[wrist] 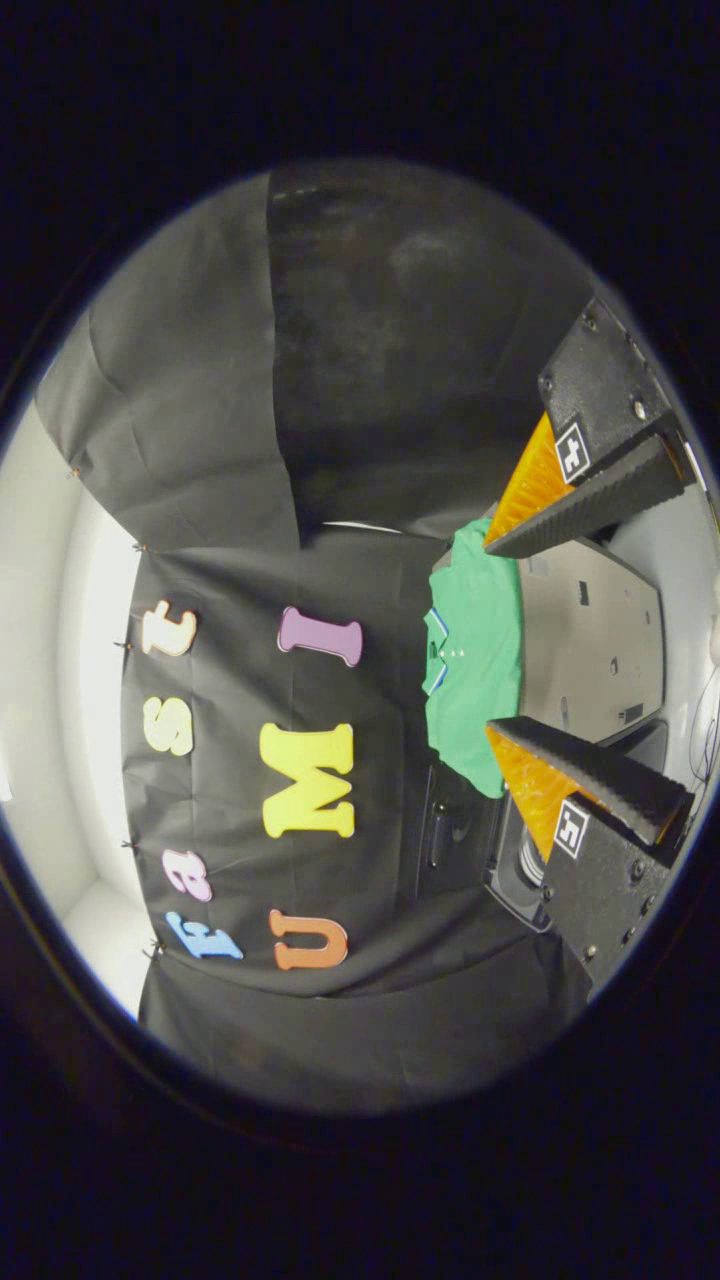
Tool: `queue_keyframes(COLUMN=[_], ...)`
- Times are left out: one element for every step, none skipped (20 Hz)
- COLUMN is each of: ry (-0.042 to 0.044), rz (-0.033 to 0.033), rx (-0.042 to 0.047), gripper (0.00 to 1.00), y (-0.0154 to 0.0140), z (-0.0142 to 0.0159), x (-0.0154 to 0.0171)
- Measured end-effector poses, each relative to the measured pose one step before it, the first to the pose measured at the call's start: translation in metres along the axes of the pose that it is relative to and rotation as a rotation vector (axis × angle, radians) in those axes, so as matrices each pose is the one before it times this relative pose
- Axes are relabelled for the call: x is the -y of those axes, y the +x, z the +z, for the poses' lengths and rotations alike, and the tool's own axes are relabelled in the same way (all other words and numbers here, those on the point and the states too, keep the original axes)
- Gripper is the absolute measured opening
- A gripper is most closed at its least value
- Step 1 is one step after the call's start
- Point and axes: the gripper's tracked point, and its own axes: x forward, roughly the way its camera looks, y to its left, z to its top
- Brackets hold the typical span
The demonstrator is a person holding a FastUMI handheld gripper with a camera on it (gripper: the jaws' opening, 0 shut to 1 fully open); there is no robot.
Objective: Put the clothes into the washing machine and then close the washing machine lid.
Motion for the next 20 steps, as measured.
queue_keyframes(ry=[0.00545, -0.00440, -0.00413, 0.00233, 0.01066, 0.00861, 0.00009, -0.00456, -0.00458, -0.00544, -0.00334, -0.00286, -0.00659, -0.00019, 0.00577, 0.00344, 0.00523, 0.00238, -0.00124, 0.00444], rz=[0.01366, 0.00539, -0.00188, 0.00638, 0.00746, 0.01423, 0.00688, 0.00080, -0.00183, 0.00439, 0.00259, 0.00379, 0.00060, 0.00191, 0.00597, 0.00485, 0.00815, 0.00016, 0.00033, -0.00231], rx=[-0.00239, -0.00508, -0.01195, -0.01013, -0.00990, -0.01123, -0.01738, -0.01583, -0.01867, -0.02760, -0.03233, -0.03218, -0.04146, -0.03614, -0.03099, -0.04370, -0.03137, -0.03859, -0.03770, -0.02414], gripper=[1.00, 1.00, 0.99, 0.99, 1.00, 1.00, 1.00, 1.00, 1.00, 1.00, 0.99, 0.99, 0.99, 1.00, 1.00, 1.00, 1.00, 1.00, 1.00, 1.00], y=[0.01472, 0.01682, 0.01883, 0.01681, 0.01700, 0.01668, 0.01789, 0.01889, 0.01899, 0.01681, 0.01852, 0.01816, 0.01778, 0.01623, 0.01424, 0.01281, 0.01435, 0.01364, 0.01584, 0.01504], z=[0.01299, 0.01100, 0.00671, 0.00926, 0.00927, 0.00929, 0.00669, 0.00522, 0.00400, 0.00200, -0.00030, -0.00123, -0.00433, -0.00350, -0.00261, -0.00497, -0.00679, -0.00598, -0.00621, -0.00275], x=[-0.00597, -0.00283, 0.00071, -0.00149, -0.00251, -0.00296, -0.00147, 0.00083, 0.00251, 0.00296, 0.00009, 0.00013, 0.00069, -0.00016, 0.00059, 0.00006, -0.00248, -0.00017, -0.00146, 0.00009])
